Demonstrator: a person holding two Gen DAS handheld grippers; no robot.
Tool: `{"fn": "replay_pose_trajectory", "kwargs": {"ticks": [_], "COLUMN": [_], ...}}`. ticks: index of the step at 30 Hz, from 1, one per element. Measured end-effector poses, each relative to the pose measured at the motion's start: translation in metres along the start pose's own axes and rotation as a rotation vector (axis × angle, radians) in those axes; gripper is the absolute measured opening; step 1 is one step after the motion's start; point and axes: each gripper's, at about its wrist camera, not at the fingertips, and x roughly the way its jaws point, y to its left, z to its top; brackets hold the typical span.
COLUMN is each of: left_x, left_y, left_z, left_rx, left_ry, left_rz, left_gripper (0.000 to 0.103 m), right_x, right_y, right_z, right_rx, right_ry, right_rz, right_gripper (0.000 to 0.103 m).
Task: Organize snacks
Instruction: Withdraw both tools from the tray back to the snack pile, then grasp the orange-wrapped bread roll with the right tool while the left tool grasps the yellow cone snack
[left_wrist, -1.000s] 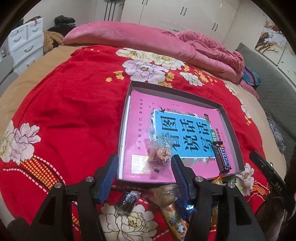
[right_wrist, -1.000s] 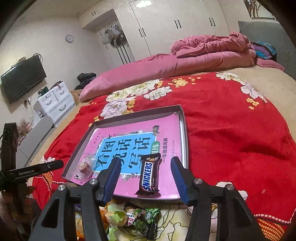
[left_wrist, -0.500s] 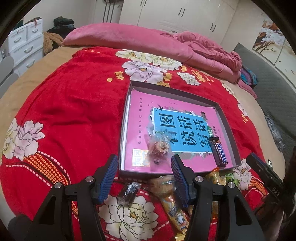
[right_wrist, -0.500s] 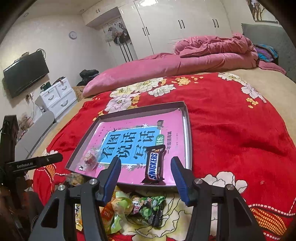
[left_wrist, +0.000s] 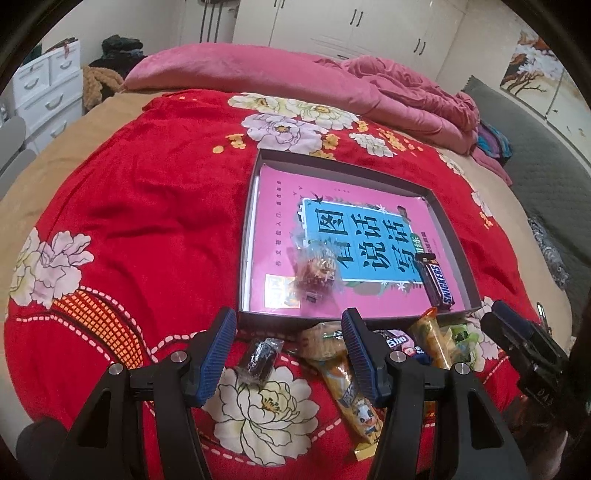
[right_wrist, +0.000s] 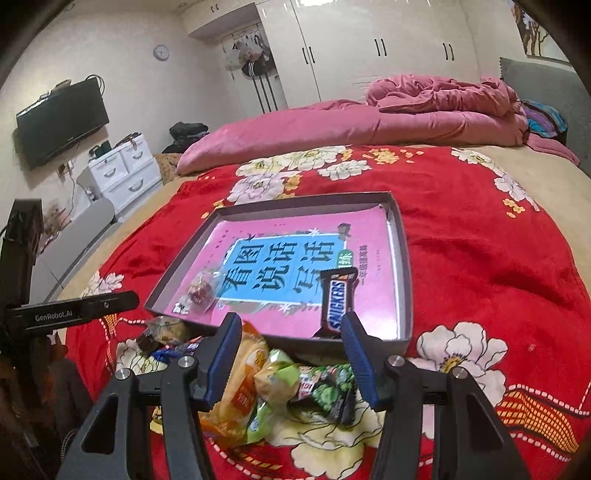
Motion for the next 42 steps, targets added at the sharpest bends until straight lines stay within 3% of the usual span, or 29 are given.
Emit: {"fn": "replay_pose_trajectory", "kwargs": {"ticks": [22,37,42], "left_x": [0.003,0.016,0.023], "left_y": [-0.020,-0.036,-0.034], "left_z": [-0.042,-0.062,-0.064], "left_rx": [0.059,0.096,0.081], "left_ry": [0.086,0.145,0.166], "left_rz": [-0.019,-0.032,-0.041], "left_gripper": [0.061,0.061,0.061], "right_x": [-0.005,0.013,0.017], "right_y": [0.055,0.046,0.042], "right_z": [-0.030,-0.041,-0.041], "right_rx": [-0.124,-0.102,-0.081], "right_ry": [0.068,0.145,0.154], "right_rz": [0.060,0.046,0.051], "right_gripper": [0.055,0.029,0.027]}}
